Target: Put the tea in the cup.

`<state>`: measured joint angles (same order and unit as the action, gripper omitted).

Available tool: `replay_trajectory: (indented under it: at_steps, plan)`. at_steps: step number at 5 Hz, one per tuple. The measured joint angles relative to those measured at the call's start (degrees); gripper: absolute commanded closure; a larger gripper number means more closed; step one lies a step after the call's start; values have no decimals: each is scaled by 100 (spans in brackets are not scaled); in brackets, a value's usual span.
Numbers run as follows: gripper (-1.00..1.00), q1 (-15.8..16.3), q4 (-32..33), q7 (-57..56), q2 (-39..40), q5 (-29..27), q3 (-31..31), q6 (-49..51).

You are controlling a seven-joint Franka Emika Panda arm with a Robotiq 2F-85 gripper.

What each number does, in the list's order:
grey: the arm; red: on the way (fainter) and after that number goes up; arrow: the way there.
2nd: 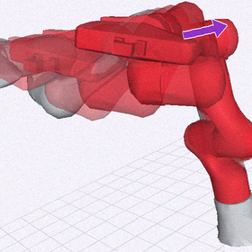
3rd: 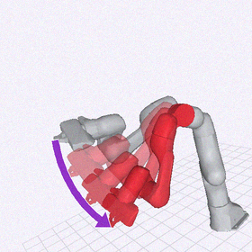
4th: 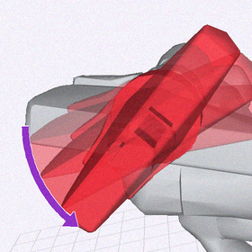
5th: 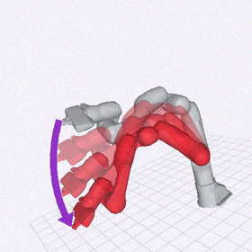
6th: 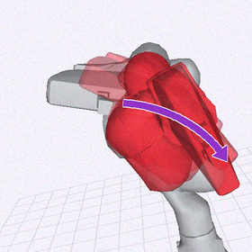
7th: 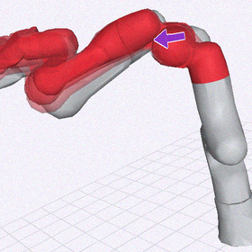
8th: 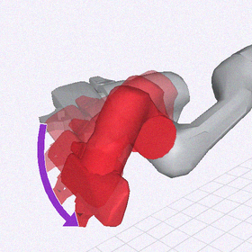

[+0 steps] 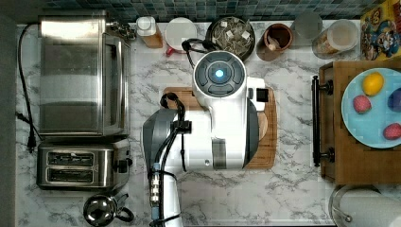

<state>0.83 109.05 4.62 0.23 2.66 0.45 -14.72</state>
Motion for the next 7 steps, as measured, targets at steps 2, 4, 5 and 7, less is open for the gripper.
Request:
replay_trajectory:
  at_steps: [2,4,5,7]
  plan:
    - [100,-8,78,2,8,96,-12,-74]
    - [100,16,229,2,26,101,-12,-663]
    - [100,21,515,5,24,103,-82,-913]
    - [100,220,1237,-192,30,-101,-203,-789]
